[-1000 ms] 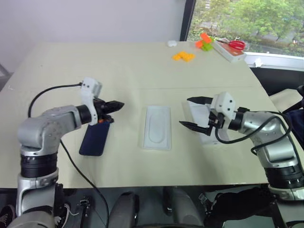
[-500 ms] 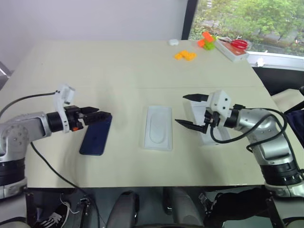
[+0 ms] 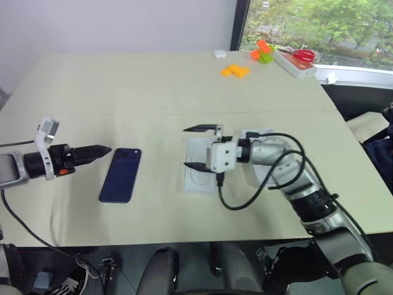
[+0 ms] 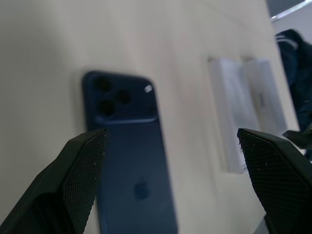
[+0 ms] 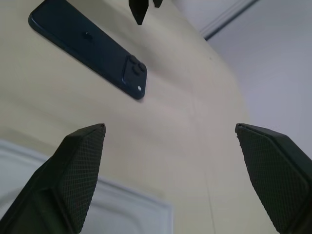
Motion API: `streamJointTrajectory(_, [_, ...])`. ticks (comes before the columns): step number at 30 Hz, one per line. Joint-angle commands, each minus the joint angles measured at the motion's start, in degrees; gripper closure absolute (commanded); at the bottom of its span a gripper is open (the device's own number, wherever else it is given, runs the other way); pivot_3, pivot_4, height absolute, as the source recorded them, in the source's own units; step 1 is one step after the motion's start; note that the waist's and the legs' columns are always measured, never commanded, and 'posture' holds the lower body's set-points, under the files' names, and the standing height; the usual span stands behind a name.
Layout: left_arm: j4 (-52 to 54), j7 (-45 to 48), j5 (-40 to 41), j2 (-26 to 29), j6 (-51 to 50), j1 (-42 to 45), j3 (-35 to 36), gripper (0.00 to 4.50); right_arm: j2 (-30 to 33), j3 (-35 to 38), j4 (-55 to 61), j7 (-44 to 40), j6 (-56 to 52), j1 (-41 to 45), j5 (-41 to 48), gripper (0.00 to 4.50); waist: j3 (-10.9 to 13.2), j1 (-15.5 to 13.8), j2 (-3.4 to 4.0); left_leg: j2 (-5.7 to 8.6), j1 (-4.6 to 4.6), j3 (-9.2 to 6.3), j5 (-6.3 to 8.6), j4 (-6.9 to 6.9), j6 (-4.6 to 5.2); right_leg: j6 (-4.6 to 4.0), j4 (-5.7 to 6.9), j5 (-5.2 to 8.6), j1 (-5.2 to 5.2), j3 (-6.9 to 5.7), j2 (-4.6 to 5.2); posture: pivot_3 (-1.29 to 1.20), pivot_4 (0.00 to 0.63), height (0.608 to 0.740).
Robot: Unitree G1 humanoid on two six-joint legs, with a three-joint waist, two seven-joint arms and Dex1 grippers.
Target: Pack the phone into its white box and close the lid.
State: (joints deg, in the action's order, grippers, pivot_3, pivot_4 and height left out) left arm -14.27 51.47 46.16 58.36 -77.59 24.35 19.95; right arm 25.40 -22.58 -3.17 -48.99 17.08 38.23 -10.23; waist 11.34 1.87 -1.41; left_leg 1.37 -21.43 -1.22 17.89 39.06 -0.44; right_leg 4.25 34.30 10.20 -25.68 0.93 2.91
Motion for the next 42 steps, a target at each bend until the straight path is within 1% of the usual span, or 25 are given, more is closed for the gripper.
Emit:
streamJointTrajectory(1, [0.46, 1.82, -1.21, 2.14, 2.15, -0.37, -0.09, 0.0, -2.57, -1.33, -1.9, 3.65, 3.97, 1.89, -3.49, 1.4, 0.0, -0.3, -0.01, 0.02, 0.0, -0.01, 0.0, 0.0, 0.0, -0.04, 0.0, 0.02, 0.0, -0.01, 0.03, 0.0, 0.15, 0.74])
streamJointTrajectory(2, [-0.3, 1.84, -1.52, 2.33, 2.27, -0.27, -0.02, 0.0, -3.62, -1.73, -2.5, 4.36, 4.36, 2.24, -3.97, 1.85, 0.0, -0.36, -0.01, 0.02, 0.0, -0.01, 0.0, 0.0, 0.0, -0.09, 0.0, 0.04, 0.0, -0.01, 0.04, 0.0, 0.15, 0.74])
streamJointTrajectory(4, [-1.72, 2.47, -2.67, 2.96, 3.48, -0.84, -0.52, 0.0, -6.1, -3.93, -5.17, 6.63, 6.89, 3.62, -7.22, 2.97, 0.0, -0.41, -0.01, 0.02, 0.0, -0.01, 0.0, 0.0, 0.0, -0.09, 0.02, 0.03, -0.02, -0.01, 0.03, 0.0, 0.15, 0.74])
streamJointTrajectory(7, [-3.66, 2.3, -3.72, 2.32, 4.71, -0.24, -0.85, 0.0, -8.98, -6.1, -10.27, 10.43, 9.69, 5.43, -11.47, 4.46, 0.0, -0.24, 0.0, -0.02, 0.01, 0.01, -0.05, -0.05, -0.1, -0.14, 0.09, -0.01, -0.11, -0.01, -0.04, 0.0, 0.15, 0.74])
streamJointTrajectory(9, [-4.01, 2.54, -4.23, 2.24, 5.25, -0.17, -1.26, 0.0, -9.77, -6.41, -12.15, 11.88, 10.63, 6.04, -12.67, 4.46, -0.01, -0.1, -0.02, -0.04, 0.0, 0.01, -0.09, -0.05, -0.16, -0.18, 0.14, -0.03, -0.13, -0.02, -0.07, 0.0, 0.15, 0.74])
streamJointTrajectory(12, [-6.18, 2.09, -5.01, 0.68, 5.34, 1.59, -2.17, 0.0, -11.77, -10.48, -18.07, 15.89, 13.62, 9.03, -19.9, 4.46, -0.02, -0.06, -0.03, -0.01, 0.01, 0.01, -0.14, -0.04, -0.22, -0.24, 0.17, -0.05, -0.11, -0.02, -0.05, 0.0, 0.15, 0.74])
streamJointTrajectory(16, [-9.58, 3.07, -6.8, -0.49, 7.0, 3.71, -4.34, 0.0, -14.78, -14.45, -24.42, 18.61, 12.43, 12.11, -26.15, 4.46, -0.05, 0.6, -0.08, -0.01, 0.03, -0.01, -0.2, -0.03, -0.32, -0.2, 0.31, -0.11, -0.13, -0.02, -0.11, 0.0, 0.15, 0.74])
streamJointTrajectory(18, [-11.17, 3.23, -7.66, -1.41, 7.51, 4.97, -5.57, 0.0, -15.74, -16.32, -27.16, 18.66, 12.13, 13.06, -28.27, 4.46, -0.07, 0.7, -0.12, 0.0, 0.02, 0.0, -0.24, -0.02, -0.39, -0.2, 0.61, -0.11, -0.28, 0.0, -0.13, 0.0, 0.15, 0.74])
streamJointTrajectory(21, [-12.17, 4.43, -8.32, -1.9, 7.87, 5.76, -6.85, 0.0, -17.76, -16.19, -28.8, 19.21, 11.93, 14.09, -27.61, 4.46, -0.1, 0.72, -0.16, -0.01, 0.02, 0.0, -0.31, -0.02, -0.5, -0.26, 0.86, -0.07, -0.46, 0.05, -0.16, 0.0, 0.15, 0.74])
streamJointTrajectory(23, [-13.3, 5.29, -8.46, -2.06, 7.29, 6.26, -7.44, 0.0, -18.91, -16.94, -29.5, 19.69, 11.54, 15.18, -28.9, 4.46, -0.1, 0.75, -0.16, -0.04, 0.03, -0.01, -0.35, -0.02, -0.57, -0.27, 0.92, -0.07, -0.49, 0.05, -0.2, 0.0, 0.15, 0.74])
streamJointTrajectory(27, [-14.56, 5.92, -10.19, -2.67, 7.74, 6.33, -9.61, 0.0, -20.17, -17.46, -29.57, 16.92, 9.62, 15.42, -28.72, 4.46, -0.1, 0.8, -0.16, -0.08, 0.05, -0.03, -0.42, -0.02, -0.66, -0.35, 0.99, -0.12, -0.51, 0.05, -0.28, 0.0, 0.15, 0.74])
streamJointTrajectory(32, [-14.44, 6.36, -9.89, -4.27, 6.5, 6.51, -9.96, 0.0, -21.84, -16.44, -26.73, 9.01, 2.2, 14.15, -25.19, 4.46, -0.1, 0.61, -0.17, -0.08, 0.05, -0.06, -0.43, 0.0, -0.67, -0.35, 1.03, -0.13, -0.51, 0.04, -0.27, 0.0, 0.15, 0.74])
streamJointTrajectory(36, [-12.99, 5.63, -9.32, -6.4, 4.91, 6.25, -9.95, 0.0, -23.73, -14.48, -23.46, 2.62, -6.86, 11.84, -20.43, 4.46, -0.11, 0.48, -0.17, -0.06, 0.06, -0.08, -0.43, 0.03, -0.67, -0.34, 1.03, -0.13, -0.46, 0.03, -0.23, 0.0, 0.15, 0.74])
streamJointTrajectory(42, [-8.0, 3.85, -7.74, -9.74, 1.5, 5.61, -8.78, 0.0, -23.43, -14.45, -21.29, 1.4, -10.72, 10.53, -19.63, 4.46, -0.11, 0.33, -0.17, -0.02, 0.06, -0.15, -0.43, 0.06, -0.67, -0.34, 1.03, -0.13, -0.41, -0.01, -0.18, 0.0, 0.15, 0.74])
